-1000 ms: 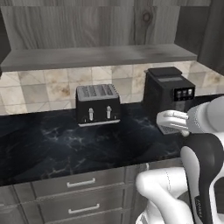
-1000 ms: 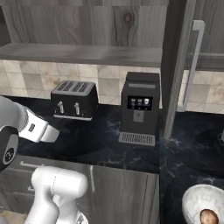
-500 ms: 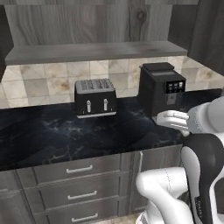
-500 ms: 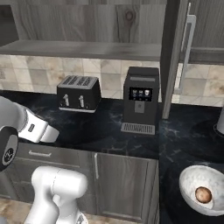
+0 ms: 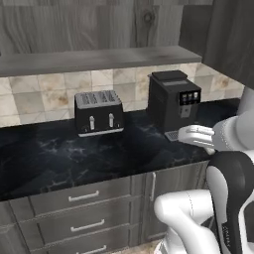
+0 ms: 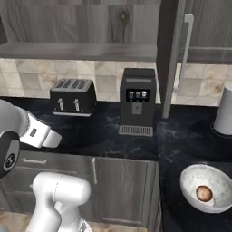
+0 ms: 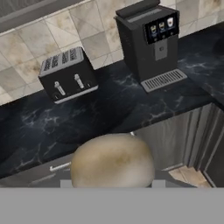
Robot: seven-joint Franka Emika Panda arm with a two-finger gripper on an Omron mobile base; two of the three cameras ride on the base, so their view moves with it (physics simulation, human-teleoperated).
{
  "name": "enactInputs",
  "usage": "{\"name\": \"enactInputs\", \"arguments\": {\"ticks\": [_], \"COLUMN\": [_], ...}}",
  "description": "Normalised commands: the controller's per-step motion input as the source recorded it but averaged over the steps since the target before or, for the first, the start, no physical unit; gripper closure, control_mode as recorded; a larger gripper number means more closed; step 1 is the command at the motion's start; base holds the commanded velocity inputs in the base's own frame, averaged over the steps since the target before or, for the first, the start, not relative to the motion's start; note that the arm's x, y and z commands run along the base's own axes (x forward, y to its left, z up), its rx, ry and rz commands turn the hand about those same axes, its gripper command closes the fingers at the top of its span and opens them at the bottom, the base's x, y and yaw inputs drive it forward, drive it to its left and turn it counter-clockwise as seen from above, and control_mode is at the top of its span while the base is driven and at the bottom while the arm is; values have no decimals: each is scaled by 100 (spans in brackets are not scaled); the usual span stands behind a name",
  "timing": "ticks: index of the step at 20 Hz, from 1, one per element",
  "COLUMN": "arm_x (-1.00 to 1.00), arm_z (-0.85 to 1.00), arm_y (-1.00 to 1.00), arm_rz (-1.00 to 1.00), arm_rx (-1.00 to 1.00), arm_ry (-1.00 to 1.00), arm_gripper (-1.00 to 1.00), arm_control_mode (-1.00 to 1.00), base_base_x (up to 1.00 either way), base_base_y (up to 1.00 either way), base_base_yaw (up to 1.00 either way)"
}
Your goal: Pick the mushrooms from the cabinet and place them in one bowl. Pick the lemon wedge from the sink and place it in the other bowl.
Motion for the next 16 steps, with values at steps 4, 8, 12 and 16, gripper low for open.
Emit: {"name": "enactInputs", "arguments": {"ticks": [4, 8, 12, 16], "arm_x": [0, 0, 0, 0], "arm_z": [0, 0, 0, 0], "arm_y": [0, 0, 0, 0], "arm_rz": [0, 0, 0, 0], "arm_rx": [0, 0, 0, 0], "arm_ry": [0, 0, 0, 0], "arm_gripper": [100, 100, 100, 100], "arm_control_mode": [100, 100, 100, 100], "base_base_x": [-14, -10, -9, -14], "base_base_y": [0, 0, 0, 0], "base_base_yaw": [-40, -43, -45, -45]}}
